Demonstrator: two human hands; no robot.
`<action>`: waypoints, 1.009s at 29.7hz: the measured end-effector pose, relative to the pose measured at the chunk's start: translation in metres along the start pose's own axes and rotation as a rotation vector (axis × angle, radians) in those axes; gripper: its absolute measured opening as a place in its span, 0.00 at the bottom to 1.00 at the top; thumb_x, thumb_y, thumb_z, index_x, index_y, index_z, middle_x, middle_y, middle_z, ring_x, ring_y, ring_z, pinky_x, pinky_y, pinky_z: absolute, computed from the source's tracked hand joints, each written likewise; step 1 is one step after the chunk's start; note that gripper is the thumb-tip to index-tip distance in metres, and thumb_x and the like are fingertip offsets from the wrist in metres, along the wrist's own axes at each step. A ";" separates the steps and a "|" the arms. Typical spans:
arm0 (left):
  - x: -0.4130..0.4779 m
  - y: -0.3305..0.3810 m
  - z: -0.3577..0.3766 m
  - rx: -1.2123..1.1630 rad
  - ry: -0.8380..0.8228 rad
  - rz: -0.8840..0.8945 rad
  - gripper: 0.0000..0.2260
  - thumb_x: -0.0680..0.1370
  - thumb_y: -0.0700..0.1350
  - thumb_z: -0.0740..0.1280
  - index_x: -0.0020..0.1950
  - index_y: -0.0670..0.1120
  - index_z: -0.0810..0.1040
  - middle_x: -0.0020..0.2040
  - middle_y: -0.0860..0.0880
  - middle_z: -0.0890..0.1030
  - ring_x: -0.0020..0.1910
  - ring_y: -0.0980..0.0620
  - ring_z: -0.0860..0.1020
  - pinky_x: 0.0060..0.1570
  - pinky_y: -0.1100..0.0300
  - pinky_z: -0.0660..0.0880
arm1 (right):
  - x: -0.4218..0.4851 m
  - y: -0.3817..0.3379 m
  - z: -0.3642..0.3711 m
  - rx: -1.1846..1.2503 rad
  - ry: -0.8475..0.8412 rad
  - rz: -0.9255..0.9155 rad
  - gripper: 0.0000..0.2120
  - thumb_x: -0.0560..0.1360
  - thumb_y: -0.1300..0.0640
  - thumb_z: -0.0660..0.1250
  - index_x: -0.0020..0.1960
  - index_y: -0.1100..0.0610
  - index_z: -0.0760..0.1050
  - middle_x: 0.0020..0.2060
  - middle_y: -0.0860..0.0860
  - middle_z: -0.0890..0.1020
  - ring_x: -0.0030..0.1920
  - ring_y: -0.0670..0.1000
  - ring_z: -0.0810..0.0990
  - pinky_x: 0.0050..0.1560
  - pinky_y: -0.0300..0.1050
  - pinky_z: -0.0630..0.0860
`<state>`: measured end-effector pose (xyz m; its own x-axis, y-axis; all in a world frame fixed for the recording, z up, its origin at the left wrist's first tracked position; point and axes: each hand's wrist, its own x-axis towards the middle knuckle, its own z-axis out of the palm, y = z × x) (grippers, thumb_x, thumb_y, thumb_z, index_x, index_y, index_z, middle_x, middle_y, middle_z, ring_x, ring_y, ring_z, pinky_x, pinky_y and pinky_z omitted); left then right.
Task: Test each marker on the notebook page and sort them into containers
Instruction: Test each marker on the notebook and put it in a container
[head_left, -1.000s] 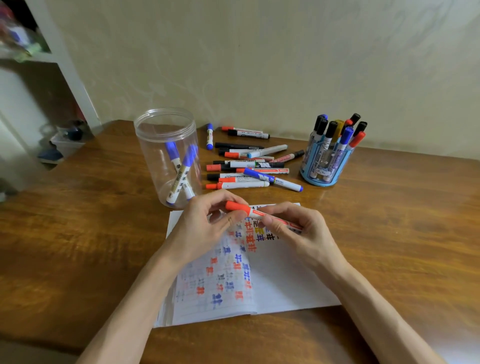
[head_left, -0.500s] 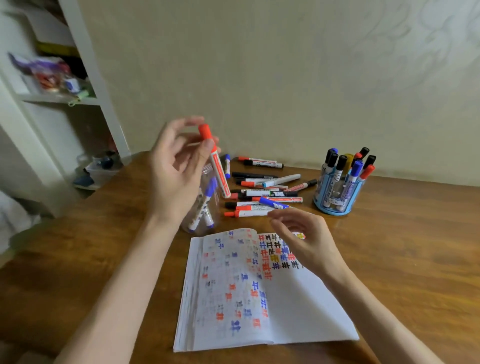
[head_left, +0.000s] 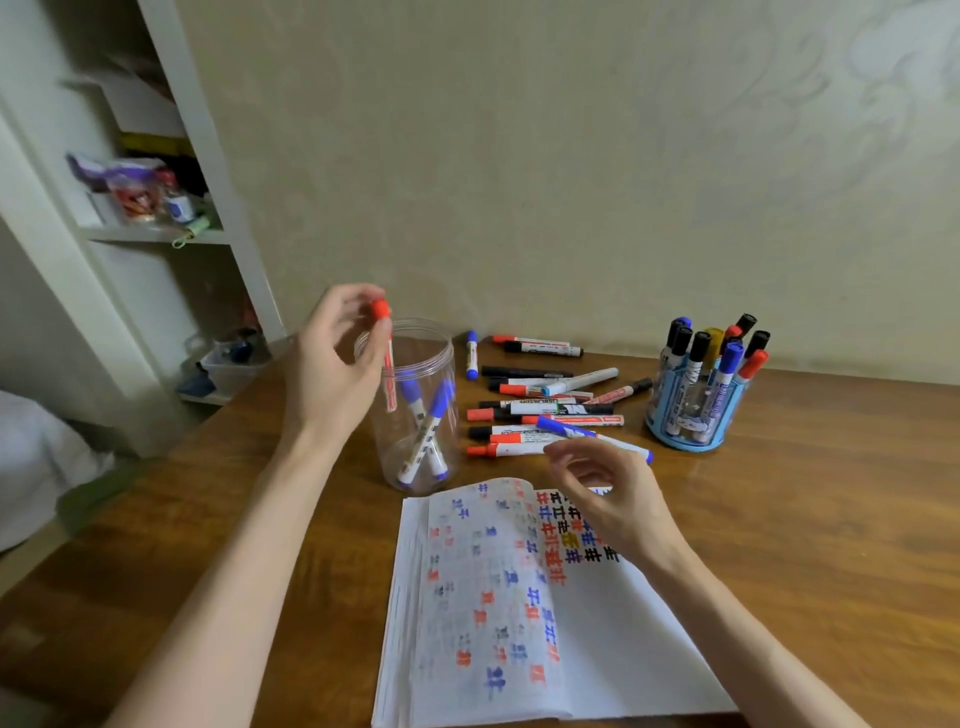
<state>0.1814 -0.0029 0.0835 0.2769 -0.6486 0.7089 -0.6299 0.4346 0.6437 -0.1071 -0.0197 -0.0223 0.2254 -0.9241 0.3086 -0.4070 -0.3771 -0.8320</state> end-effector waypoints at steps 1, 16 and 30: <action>-0.004 -0.003 0.001 0.025 -0.013 -0.005 0.12 0.81 0.40 0.70 0.64 0.46 0.78 0.58 0.53 0.83 0.60 0.59 0.80 0.61 0.61 0.79 | 0.000 0.001 0.000 0.003 -0.002 0.000 0.08 0.78 0.57 0.75 0.56 0.48 0.85 0.51 0.42 0.87 0.51 0.42 0.85 0.54 0.46 0.85; -0.059 0.020 0.029 -0.044 0.273 0.127 0.08 0.78 0.28 0.64 0.53 0.37 0.80 0.49 0.43 0.82 0.50 0.52 0.81 0.52 0.63 0.77 | 0.017 0.047 -0.032 -0.551 0.152 0.101 0.21 0.79 0.59 0.72 0.71 0.52 0.78 0.69 0.54 0.80 0.72 0.59 0.74 0.69 0.61 0.71; -0.112 0.031 0.112 0.022 -0.492 -0.230 0.14 0.82 0.44 0.68 0.67 0.55 0.75 0.63 0.57 0.80 0.57 0.60 0.80 0.47 0.69 0.79 | 0.004 0.023 -0.045 -0.295 0.093 0.202 0.12 0.81 0.45 0.70 0.59 0.51 0.82 0.45 0.48 0.79 0.44 0.47 0.77 0.37 0.42 0.71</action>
<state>0.0497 0.0130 -0.0086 0.0404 -0.9435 0.3290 -0.6094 0.2377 0.7564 -0.1556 -0.0348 -0.0191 0.0391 -0.9783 0.2035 -0.6756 -0.1759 -0.7160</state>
